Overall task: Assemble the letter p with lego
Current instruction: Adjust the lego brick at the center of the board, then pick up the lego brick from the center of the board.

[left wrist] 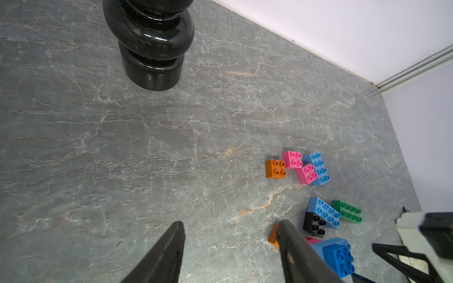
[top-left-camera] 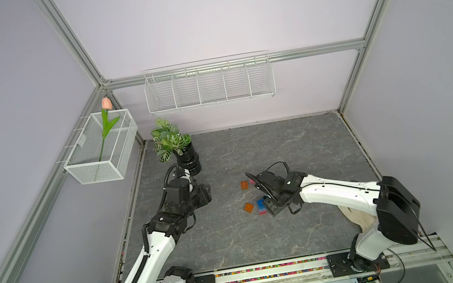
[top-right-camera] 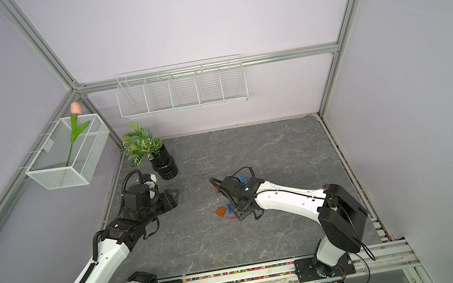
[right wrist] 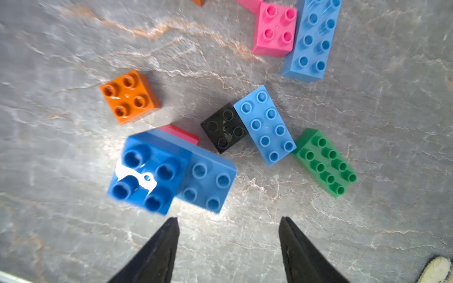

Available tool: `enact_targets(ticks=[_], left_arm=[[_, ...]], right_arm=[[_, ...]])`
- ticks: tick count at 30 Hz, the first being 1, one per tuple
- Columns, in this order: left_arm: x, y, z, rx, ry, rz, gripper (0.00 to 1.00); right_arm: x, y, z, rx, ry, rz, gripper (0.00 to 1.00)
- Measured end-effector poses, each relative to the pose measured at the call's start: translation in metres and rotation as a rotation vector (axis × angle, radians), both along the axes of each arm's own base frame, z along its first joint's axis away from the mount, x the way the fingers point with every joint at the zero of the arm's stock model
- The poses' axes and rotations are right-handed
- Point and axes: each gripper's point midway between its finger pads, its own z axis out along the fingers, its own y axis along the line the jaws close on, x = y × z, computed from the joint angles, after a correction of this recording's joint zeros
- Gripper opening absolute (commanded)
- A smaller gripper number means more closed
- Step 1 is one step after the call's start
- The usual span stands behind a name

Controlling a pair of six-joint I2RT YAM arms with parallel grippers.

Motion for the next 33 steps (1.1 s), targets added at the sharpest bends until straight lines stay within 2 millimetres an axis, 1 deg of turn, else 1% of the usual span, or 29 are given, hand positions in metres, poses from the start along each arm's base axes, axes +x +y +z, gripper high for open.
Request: enact_targets(ticks=[2,4,6,8,10,12,14,16,17,19,22,25,33], left_arm=[[0.0,0.0,0.0,0.0,0.0,0.0,0.63],[0.0,0.0,0.001,-0.001,-0.002,0.0,0.63],[-0.001,0.0,0.001,-0.003,-0.009,0.0,0.63],[-0.004,0.001,-0.001,-0.006,-0.012,-0.002,0.64],[-0.007,0.001,-0.003,-0.011,-0.015,-0.007,0.64],[-0.009,0.0,-0.006,-0.018,-0.017,-0.015,0.64],[-0.012,-0.002,-0.009,-0.026,-0.021,-0.028,0.64],[-0.014,-0.003,-0.013,-0.026,-0.022,-0.042,0.63],[-0.016,-0.004,-0.015,-0.023,-0.021,-0.051,0.63],[-0.017,-0.005,-0.018,-0.015,-0.022,-0.061,0.63],[-0.018,-0.005,-0.021,-0.004,-0.021,-0.071,0.63],[-0.018,-0.005,-0.022,0.004,-0.023,-0.077,0.63],[-0.017,-0.006,-0.02,0.008,-0.033,-0.085,0.63]], right_arm=[[0.002,0.006,0.017,0.037,-0.002,0.002,0.67],[0.009,0.018,0.035,0.084,-0.008,-0.003,0.66],[0.023,0.03,0.049,0.121,-0.011,-0.02,0.65],[0.041,0.043,0.054,0.142,-0.005,-0.047,0.63],[0.062,0.057,0.045,0.148,0.017,-0.08,0.62],[0.08,0.066,0.027,0.134,0.046,-0.116,0.61],[0.094,0.07,0.003,0.11,0.082,-0.158,0.6],[0.105,0.073,-0.016,0.095,0.111,-0.197,0.59],[0.111,0.074,-0.024,0.09,0.122,-0.221,0.59],[0.121,0.075,-0.036,0.083,0.133,-0.255,0.58],[0.133,0.077,-0.044,0.084,0.135,-0.3,0.57],[0.143,0.078,-0.047,0.087,0.123,-0.334,0.56],[0.161,0.069,-0.044,0.083,0.093,-0.394,0.54]])
